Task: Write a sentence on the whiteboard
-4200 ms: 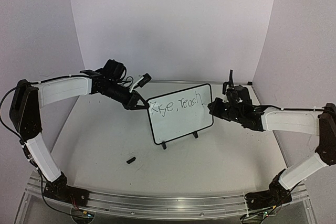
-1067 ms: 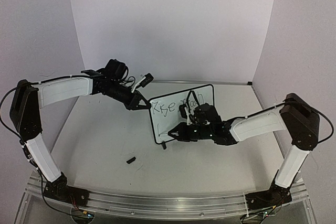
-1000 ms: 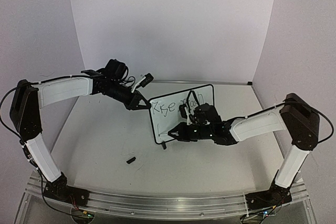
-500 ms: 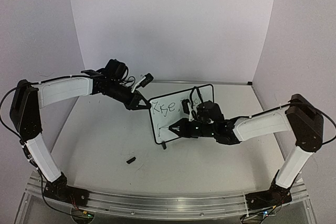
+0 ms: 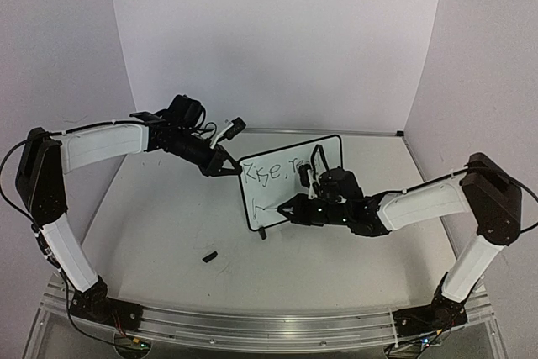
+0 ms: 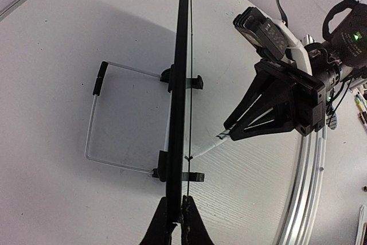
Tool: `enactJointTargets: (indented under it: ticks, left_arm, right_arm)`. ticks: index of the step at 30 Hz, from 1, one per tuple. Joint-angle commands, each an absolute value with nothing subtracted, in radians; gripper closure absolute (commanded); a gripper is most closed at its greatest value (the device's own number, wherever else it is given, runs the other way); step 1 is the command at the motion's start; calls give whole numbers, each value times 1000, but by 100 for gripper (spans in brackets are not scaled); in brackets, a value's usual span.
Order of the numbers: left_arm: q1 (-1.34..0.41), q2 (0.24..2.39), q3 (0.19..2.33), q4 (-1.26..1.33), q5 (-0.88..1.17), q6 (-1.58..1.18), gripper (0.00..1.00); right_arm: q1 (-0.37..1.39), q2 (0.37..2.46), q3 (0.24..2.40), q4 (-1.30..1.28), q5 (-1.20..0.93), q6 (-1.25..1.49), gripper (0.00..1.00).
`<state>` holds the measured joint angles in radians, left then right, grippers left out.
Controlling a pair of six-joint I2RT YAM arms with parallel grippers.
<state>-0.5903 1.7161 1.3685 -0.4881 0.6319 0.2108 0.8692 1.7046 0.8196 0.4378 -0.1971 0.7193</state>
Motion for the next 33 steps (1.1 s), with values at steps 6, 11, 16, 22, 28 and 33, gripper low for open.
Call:
enactJointTargets:
  ticks: [6,11,16,22,28,33]
  left_arm:
    - [-615,1744,1358,-600,569,269,100]
    - [-615,1744,1358,-600,570,270,100]
    - [-615,1743,1358,-600,569,269,100]
    - [-615,1744,1358,-600,569,269,100]
    - [-615,1744,1358,-600,570,270,100]
    - [-615,1744,1358,-600,569,270,100]
  right_arm:
    - [856,1748,856,365,-152,718,100]
    - [856,1740,847,365,-144,717,100]
    - [856,1695,851,384,-168,691,100]
    - [856,1617,833,409,-198,671,100]
    - [855,1629,839,403,-158,683,100]
    - [855,1668,859,397,-155,693,100]
